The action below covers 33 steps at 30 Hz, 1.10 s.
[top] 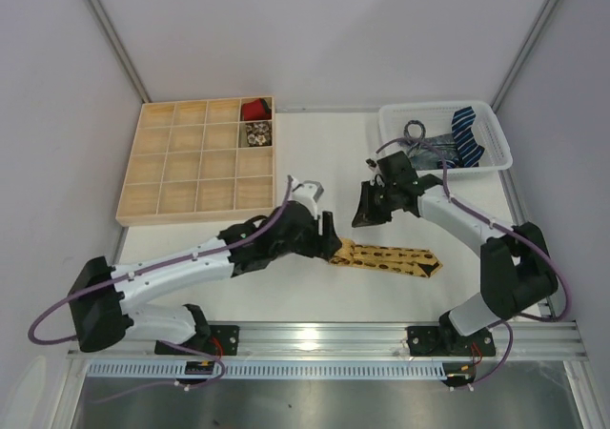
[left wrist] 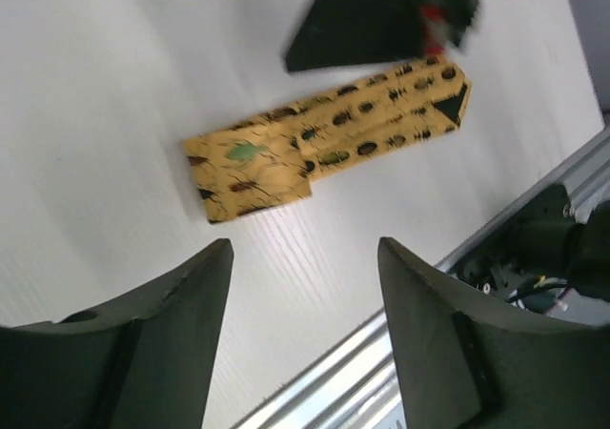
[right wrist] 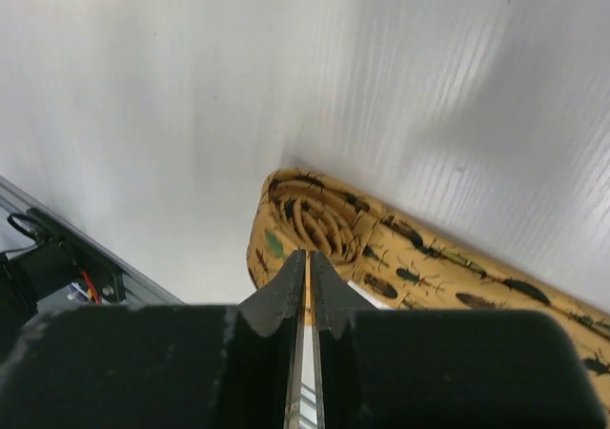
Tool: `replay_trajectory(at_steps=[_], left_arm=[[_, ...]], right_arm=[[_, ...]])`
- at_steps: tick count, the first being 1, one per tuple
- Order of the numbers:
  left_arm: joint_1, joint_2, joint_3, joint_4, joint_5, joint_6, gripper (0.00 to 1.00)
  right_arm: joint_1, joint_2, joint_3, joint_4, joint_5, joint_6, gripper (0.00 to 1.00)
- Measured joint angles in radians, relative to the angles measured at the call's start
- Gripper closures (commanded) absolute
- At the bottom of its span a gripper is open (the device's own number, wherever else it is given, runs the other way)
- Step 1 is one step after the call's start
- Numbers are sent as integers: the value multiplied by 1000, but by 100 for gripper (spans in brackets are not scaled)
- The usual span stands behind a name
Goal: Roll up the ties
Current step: Roll the tie
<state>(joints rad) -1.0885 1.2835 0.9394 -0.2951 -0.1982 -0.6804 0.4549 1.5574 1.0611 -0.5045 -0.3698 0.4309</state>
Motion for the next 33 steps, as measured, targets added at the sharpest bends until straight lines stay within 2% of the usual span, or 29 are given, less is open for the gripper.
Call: replay_trajectory(at_steps=[5, 8, 16, 21, 27, 33], left_arm=[[218, -79, -159, 55, 136, -32, 23], [292, -64, -207, 62, 222, -45, 20], [338, 21, -211, 154, 406, -85, 18], [361, 135, -211, 224, 508, -131, 18], [363, 236, -211, 254, 576, -177, 16], [369, 243, -211, 278, 597, -196, 13]], right_arm=[[47, -107, -65, -19, -2, 11, 86], [89, -120, -86, -17, -18, 26, 86], [111, -118, -170, 8, -43, 59, 87], [100, -108, -197, 25, -42, 63, 87], [71, -63, -209, 62, -42, 62, 87], [52, -29, -233, 92, -46, 61, 87]])
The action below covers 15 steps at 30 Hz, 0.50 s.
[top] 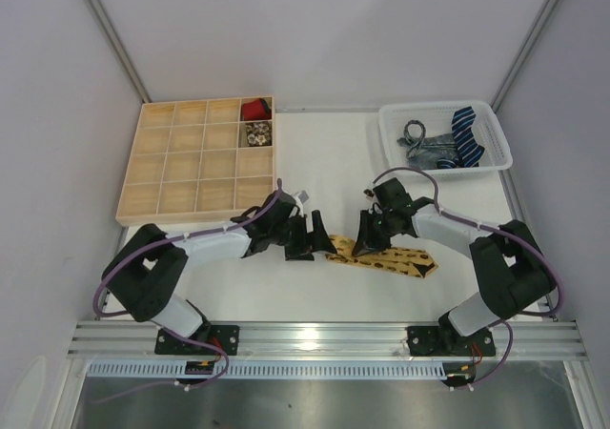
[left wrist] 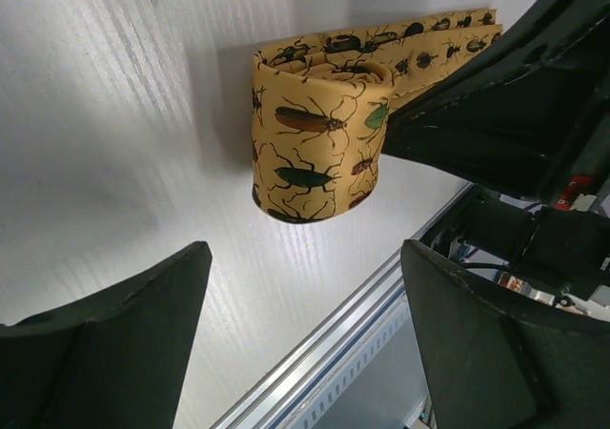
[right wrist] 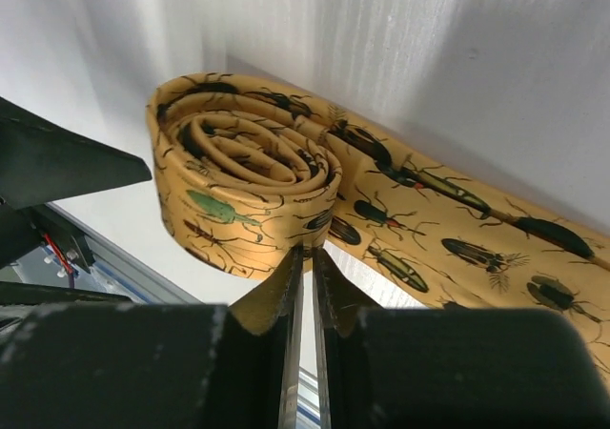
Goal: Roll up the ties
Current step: Roll the tie
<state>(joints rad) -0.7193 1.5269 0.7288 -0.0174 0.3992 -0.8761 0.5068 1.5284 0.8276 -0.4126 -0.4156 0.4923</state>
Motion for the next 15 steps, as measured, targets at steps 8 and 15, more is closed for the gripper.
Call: replay_trajectory(at_steps=[8, 15], left_arm=[[16, 75, 20, 26, 23, -33, 13], [18, 127, 97, -7, -4, -40, 13]], right_arm=[[-19, 37, -12, 34, -4, -13, 88], [-30, 58, -23, 45, -8, -23, 88]])
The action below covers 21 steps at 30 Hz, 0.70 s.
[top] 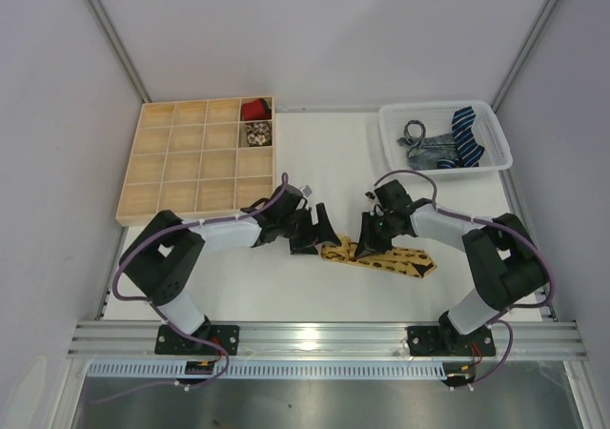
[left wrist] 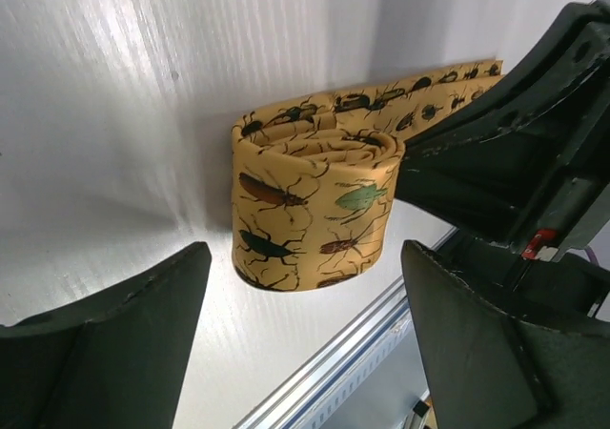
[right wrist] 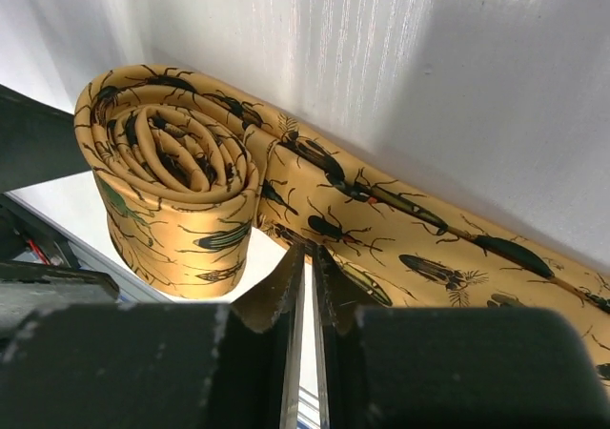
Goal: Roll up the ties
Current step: Roll the tie
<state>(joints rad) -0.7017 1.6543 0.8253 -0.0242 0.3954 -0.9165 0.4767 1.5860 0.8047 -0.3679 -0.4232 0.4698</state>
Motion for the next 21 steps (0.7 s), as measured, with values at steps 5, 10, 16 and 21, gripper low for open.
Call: replay_trajectory(at_steps=[5, 10, 16, 21], left_arm=[[3, -16, 16, -54, -58, 1, 12], [11, -109, -2, -123, -127, 2, 9], [24, -129, -13, -119, -126, 8, 8], [24, -118, -18, -113, -121, 8, 8]], right_arm=[[-2, -22, 0, -25, 0, 0, 86], [8, -106, 36, -72, 0, 3, 77], [45, -111, 111, -74, -2, 13, 73], [64, -77, 125, -69, -4, 27, 73]])
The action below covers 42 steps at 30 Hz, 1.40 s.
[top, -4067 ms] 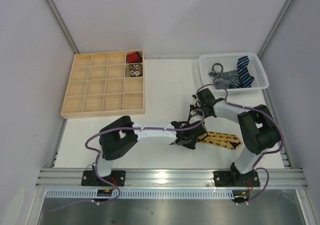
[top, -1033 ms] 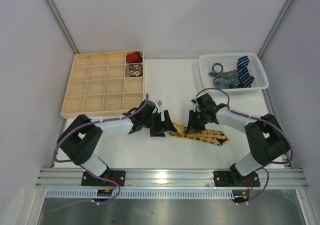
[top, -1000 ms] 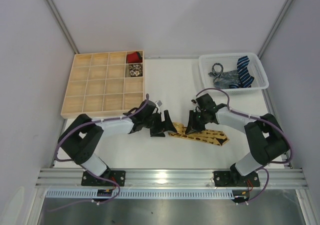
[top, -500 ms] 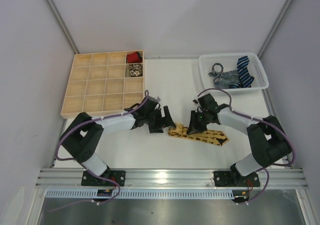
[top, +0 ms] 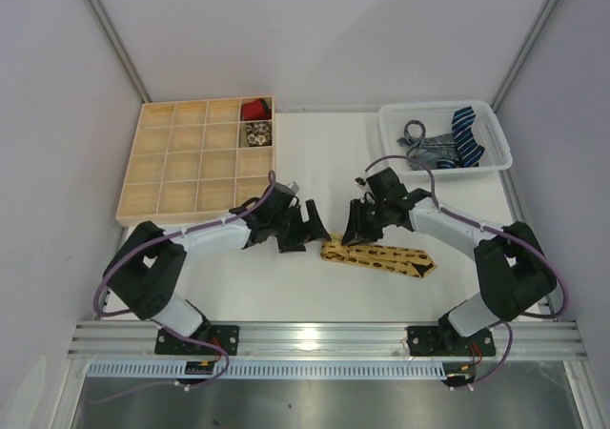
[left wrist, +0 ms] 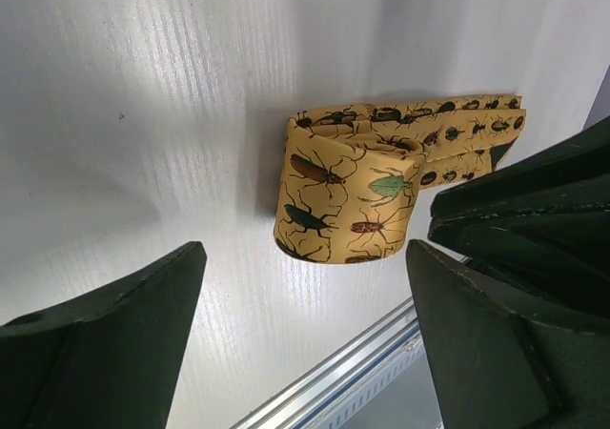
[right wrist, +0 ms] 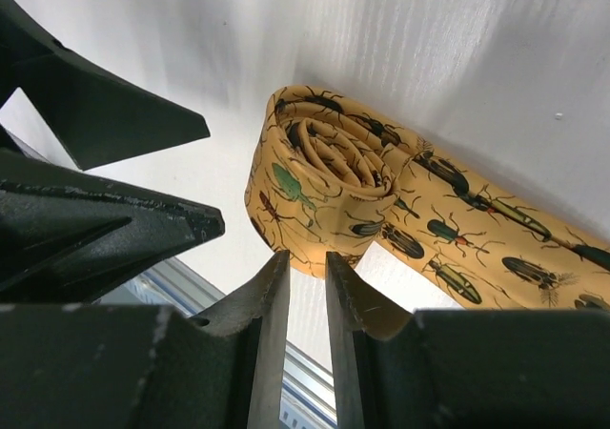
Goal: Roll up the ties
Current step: Roll the tie
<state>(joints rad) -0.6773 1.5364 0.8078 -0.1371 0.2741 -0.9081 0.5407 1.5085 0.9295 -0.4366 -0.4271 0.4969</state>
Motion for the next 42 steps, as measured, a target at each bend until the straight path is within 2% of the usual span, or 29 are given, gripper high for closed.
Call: replay_trajectory(at_steps=[13, 24, 35, 42], left_arm=[[0, 82, 0, 65, 62, 25, 7], [2, 165, 29, 148, 123, 42, 11], [-8, 192, 40, 169, 98, -73, 17], [-26, 211, 41, 192, 92, -135, 28]], right_arm=[[-16, 100, 2, 35, -7, 3, 73], [-31, 120, 0, 68, -18, 2, 74], [-32, 120, 0, 70, -19, 0, 74], [-33, 120, -7, 72, -19, 0, 74]])
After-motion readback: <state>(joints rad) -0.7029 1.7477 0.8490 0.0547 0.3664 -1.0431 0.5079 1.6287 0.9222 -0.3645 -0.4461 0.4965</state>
